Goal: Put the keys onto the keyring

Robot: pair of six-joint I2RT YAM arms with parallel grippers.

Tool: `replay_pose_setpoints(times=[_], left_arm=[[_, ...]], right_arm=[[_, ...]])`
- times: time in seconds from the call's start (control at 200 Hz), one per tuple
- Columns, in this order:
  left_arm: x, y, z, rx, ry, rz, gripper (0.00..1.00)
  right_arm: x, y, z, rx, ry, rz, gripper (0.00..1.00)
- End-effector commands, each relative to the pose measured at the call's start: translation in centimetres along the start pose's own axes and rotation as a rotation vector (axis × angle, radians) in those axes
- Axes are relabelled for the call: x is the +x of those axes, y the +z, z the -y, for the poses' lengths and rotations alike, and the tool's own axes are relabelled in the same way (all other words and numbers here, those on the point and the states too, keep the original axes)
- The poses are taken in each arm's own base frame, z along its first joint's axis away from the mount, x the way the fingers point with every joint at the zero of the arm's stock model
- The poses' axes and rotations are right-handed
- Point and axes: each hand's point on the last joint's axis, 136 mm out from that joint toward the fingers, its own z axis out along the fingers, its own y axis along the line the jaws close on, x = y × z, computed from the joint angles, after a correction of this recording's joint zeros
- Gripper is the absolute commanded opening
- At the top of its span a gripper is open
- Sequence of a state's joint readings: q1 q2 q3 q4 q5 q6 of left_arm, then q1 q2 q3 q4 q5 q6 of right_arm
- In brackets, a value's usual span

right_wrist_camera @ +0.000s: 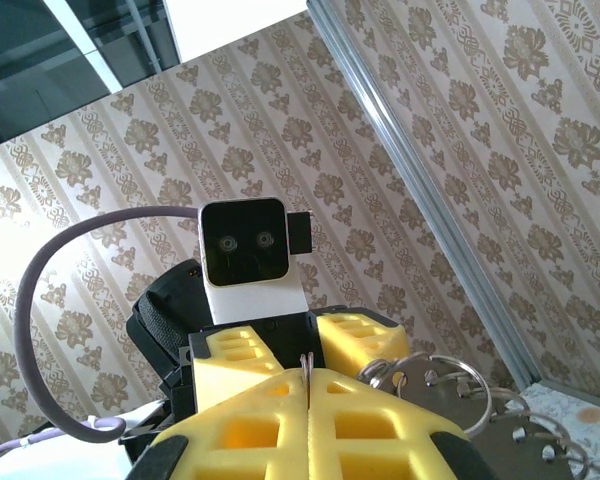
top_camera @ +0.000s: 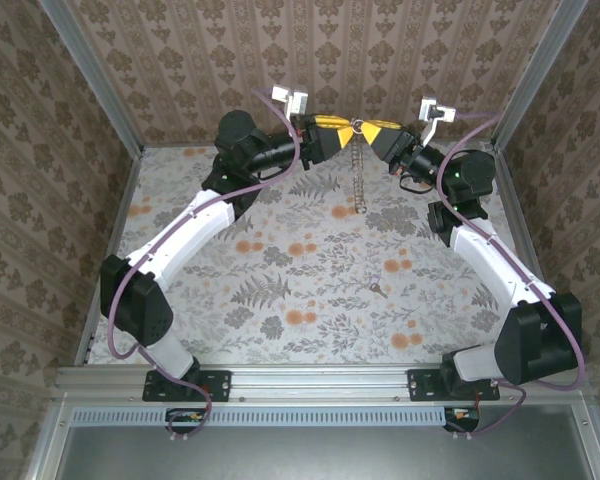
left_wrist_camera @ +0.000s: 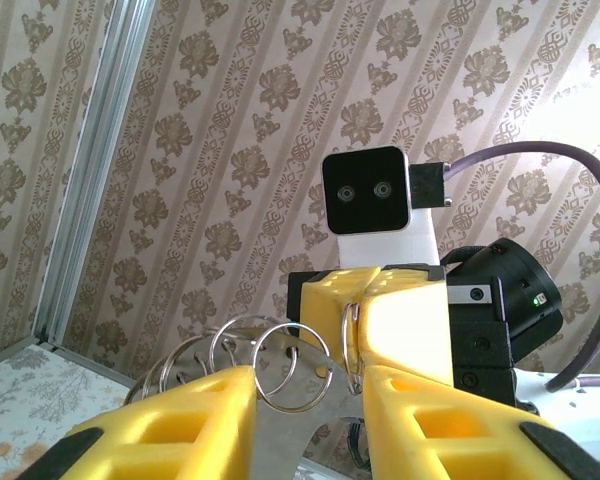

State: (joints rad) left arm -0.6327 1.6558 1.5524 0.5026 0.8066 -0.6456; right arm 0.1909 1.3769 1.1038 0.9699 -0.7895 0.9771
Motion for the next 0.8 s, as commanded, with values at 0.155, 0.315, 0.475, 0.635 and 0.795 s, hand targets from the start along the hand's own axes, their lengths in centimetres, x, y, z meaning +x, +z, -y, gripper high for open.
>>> replay_pose_setpoints(times=[0.155,0.315,0.475,0.635,0.795], left_arm=[[-1.8,0.6,2.1,0.068,0.043,0.037,0.33],[-2.0,0.7,2.3,0.071,0.048,0.040,0.33],[-2.0,0.2,1.9,0.027,0.060,0.045,0.43],[-2.3,-0.4,2.1,0.016,0.073,0.049,0.45],[-2.4,-0.5,2.5,0.030,0.072,0.051,0.44]], right_arm=[[-0.4,0.2,-0.9,-0.038,-0.023,0.020,0.00],[-0.3,0.2,-0.9,-0.038,-0.022,0.021,0.00],[-0.1,0.2,-0.6,-0.028,-0.024,0.016,0.00],[-0.3,0.2,-0.7,-0.027,-0.028,0.017,0.00],[-0.3,0.3,-0.7,-0.029,-0.027,0.017,0.00]])
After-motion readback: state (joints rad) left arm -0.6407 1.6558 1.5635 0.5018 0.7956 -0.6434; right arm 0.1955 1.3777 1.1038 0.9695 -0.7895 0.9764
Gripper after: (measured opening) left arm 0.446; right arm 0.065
